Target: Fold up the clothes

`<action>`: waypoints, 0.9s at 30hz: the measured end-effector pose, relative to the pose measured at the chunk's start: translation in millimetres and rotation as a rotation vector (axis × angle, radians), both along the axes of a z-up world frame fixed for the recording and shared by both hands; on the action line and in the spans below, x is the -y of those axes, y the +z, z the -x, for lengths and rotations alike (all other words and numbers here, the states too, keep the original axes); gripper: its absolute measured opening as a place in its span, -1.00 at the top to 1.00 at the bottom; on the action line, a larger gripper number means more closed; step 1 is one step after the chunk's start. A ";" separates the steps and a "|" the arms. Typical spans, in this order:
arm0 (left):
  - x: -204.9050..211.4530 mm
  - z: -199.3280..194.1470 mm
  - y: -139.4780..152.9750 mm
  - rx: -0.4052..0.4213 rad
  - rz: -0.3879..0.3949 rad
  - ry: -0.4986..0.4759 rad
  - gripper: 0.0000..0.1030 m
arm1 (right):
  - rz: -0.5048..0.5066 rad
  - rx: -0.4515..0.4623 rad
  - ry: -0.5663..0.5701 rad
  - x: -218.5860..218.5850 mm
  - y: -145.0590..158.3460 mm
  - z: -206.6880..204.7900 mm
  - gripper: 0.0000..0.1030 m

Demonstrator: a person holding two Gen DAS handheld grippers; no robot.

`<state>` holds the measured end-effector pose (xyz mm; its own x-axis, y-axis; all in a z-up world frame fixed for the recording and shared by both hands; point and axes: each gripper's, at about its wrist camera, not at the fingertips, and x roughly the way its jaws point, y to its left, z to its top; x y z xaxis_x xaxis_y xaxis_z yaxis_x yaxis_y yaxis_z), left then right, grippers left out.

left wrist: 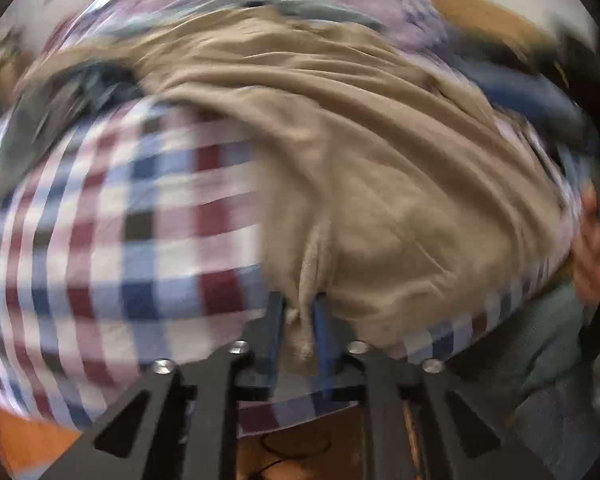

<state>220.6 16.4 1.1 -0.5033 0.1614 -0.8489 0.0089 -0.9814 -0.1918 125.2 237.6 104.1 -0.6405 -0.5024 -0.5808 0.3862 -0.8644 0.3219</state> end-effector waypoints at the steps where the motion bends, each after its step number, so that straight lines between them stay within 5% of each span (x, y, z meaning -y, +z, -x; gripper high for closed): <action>1: 13.1 -4.3 -2.0 0.011 -0.034 0.053 0.73 | 0.007 0.004 0.009 0.2 0.0 -0.3 -0.60; 6: 62.2 -18.4 -11.3 0.047 -0.302 0.180 0.72 | 0.001 0.012 0.084 12.6 -2.1 -5.2 -0.60; 8: 69.0 -20.7 -11.4 0.032 -0.416 0.165 0.46 | -0.022 0.009 0.120 22.0 -3.9 -8.9 -0.60; 10: 65.1 -21.1 -10.9 0.019 -0.452 0.126 0.02 | -0.050 0.000 0.153 30.8 -5.7 -13.3 -0.60; 13: 50.0 -17.0 -13.6 0.039 -0.398 0.066 -0.05 | -0.068 0.002 0.188 38.1 -9.7 -17.9 -0.60; 15: 48.3 -12.5 -12.7 0.050 -0.370 0.049 0.12 | -0.080 0.007 0.214 42.2 -12.6 -21.3 -0.60; 17: 52.5 -10.0 -11.1 0.058 -0.378 0.050 0.97 | -0.099 -0.001 0.255 47.5 -13.7 -28.2 -0.60; 27: 137.6 -49.9 -12.2 -0.028 -0.818 0.294 0.97 | -0.269 -0.099 0.553 113.2 -34.2 -102.8 -0.60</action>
<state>270.4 -121.2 -11.1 -0.6393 0.5754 -0.5101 0.2254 -0.4940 -0.8397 228.0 124.4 69.8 -0.3842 -0.6198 -0.6843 0.8170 -0.5735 0.0607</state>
